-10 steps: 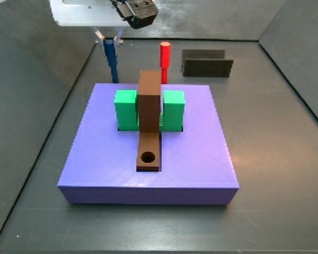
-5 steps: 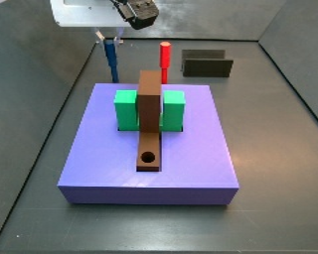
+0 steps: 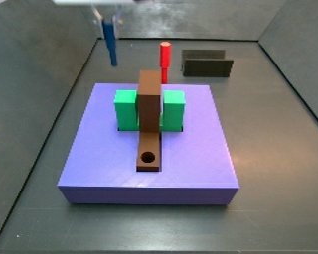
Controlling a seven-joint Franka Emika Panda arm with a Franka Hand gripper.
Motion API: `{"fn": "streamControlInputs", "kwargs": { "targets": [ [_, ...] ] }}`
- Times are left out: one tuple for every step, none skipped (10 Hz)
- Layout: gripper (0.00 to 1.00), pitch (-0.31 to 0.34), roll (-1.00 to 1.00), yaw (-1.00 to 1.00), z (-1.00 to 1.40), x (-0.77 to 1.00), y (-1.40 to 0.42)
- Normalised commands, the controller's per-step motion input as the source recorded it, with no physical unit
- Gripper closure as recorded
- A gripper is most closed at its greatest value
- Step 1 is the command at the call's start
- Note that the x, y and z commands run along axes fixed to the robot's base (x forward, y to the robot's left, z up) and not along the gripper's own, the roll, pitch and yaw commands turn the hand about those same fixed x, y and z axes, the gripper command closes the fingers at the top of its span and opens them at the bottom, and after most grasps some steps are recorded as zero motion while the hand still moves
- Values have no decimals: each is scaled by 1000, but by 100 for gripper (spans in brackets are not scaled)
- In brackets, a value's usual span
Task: Pick up the blue object. Move up. Move to above the board. Insert the blue object.
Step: Move to above the board.
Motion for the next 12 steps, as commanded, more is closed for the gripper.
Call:
{"fn": "streamControlInputs", "kwargs": {
  "targets": [
    [100, 0, 0, 0, 1400, 0, 0],
    [100, 48, -3, 2, 1400, -13, 4],
    [100, 56, -9, 0, 1400, -49, 0],
    [100, 13, -30, -1, 1400, -27, -1],
    [100, 46, -41, -5, 1400, 52, 0],
    [100, 94, -48, -10, 676, 64, -1],
    [100, 86, -46, -5, 324, 50, 2],
    [100, 325, 8, -110, 262, 746, -1400],
    [100, 331, 44, -94, 252, 749, -1400],
    [100, 374, 82, -25, 237, 820, -1400],
    [100, 325, 22, -4, 256, 863, -1400],
    [100, 256, 23, 3, 263, 842, -1400]
  ]
}}
